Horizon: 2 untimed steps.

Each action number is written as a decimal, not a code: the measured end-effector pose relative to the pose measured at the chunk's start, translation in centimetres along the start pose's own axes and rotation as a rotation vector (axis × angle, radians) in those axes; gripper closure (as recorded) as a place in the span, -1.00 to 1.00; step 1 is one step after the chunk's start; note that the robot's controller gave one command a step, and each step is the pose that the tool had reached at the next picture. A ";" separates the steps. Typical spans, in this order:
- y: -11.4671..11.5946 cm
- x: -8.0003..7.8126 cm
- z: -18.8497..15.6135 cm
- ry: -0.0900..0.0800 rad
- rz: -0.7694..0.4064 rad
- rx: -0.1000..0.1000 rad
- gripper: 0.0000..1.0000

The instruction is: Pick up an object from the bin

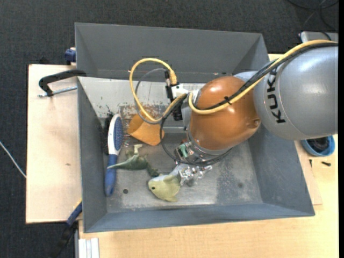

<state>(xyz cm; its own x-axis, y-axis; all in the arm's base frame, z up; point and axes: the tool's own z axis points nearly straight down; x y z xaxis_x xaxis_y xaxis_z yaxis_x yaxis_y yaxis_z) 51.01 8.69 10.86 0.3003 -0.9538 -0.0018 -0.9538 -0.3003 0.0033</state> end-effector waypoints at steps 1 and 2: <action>0.0 0.0 -0.1 0.000 -0.001 0.002 -1.00; -5.2 0.2 1.4 0.000 -0.164 0.005 -1.00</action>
Offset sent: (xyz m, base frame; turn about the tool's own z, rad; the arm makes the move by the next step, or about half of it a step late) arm 0.0000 0.0000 0.0000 0.0000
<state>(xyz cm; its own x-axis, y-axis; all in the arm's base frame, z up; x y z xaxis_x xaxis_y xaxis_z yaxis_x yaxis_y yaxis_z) 55.99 10.08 9.42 0.4517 -0.8922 -0.0023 -0.8922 -0.4517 -0.0022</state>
